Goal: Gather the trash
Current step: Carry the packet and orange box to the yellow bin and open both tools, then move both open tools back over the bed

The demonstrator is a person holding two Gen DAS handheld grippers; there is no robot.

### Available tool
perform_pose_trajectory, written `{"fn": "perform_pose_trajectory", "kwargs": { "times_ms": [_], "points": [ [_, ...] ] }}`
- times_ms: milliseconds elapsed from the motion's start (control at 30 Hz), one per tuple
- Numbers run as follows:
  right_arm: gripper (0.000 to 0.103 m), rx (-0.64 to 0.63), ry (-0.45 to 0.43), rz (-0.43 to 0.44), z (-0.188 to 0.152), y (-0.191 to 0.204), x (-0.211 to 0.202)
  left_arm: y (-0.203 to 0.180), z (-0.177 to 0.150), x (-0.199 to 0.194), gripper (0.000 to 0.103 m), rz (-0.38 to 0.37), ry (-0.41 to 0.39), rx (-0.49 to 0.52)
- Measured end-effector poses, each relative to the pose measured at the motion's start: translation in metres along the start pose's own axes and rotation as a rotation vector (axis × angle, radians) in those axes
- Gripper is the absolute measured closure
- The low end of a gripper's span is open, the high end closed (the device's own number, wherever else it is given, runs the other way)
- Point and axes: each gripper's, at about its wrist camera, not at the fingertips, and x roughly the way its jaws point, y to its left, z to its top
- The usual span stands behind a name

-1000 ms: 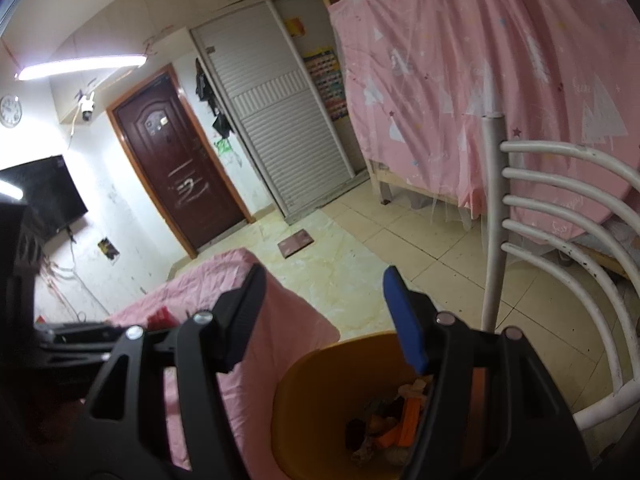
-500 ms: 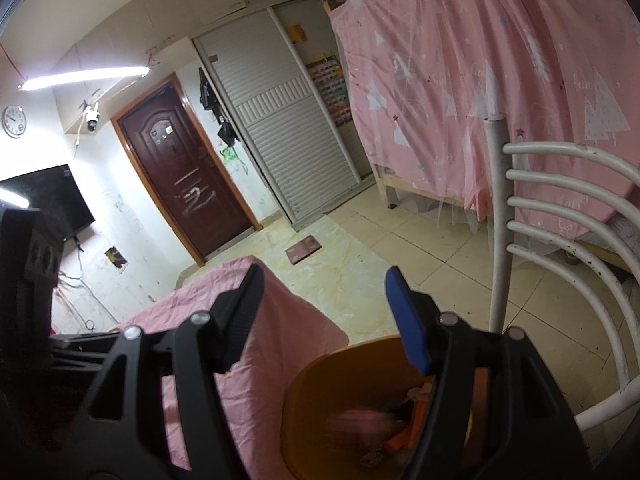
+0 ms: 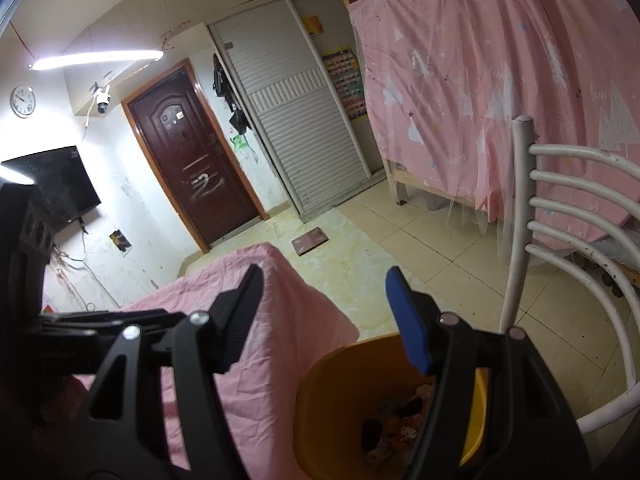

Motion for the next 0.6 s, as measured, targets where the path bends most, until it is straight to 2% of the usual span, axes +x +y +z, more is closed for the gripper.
{"fn": "perform_pose_trajectory", "kwargs": {
  "times_ms": [100,167,200,400,467,500,600],
  "points": [
    [0.042,-0.019,0.019,0.024,-0.004,0.014,0.007,0.017,0.001,-0.009,0.045,0.027,-0.021,-0.01],
    [0.042,-0.041,0.034,0.032,-0.008,0.027,0.014,0.029,0.001,-0.014,0.036,0.049,-0.035,-0.014],
    [0.042,-0.053,0.049,0.043,-0.011,0.035,0.02,0.036,0.001,-0.017,0.034,0.062,-0.046,-0.018],
    [0.042,-0.101,0.121,0.095,-0.023,0.078,0.052,0.099,0.001,-0.037,0.033,0.132,-0.08,-0.106],
    [0.038,-0.122,0.135,0.108,-0.026,0.092,0.06,0.122,0.0,-0.042,0.033,0.15,-0.084,-0.138],
    [0.031,-0.137,0.143,0.115,-0.028,0.102,0.063,0.135,0.0,-0.045,0.033,0.159,-0.087,-0.156],
    [0.029,-0.174,0.159,0.133,-0.031,0.122,0.07,0.159,-0.004,-0.052,0.033,0.18,-0.097,-0.181]
  ]
}}
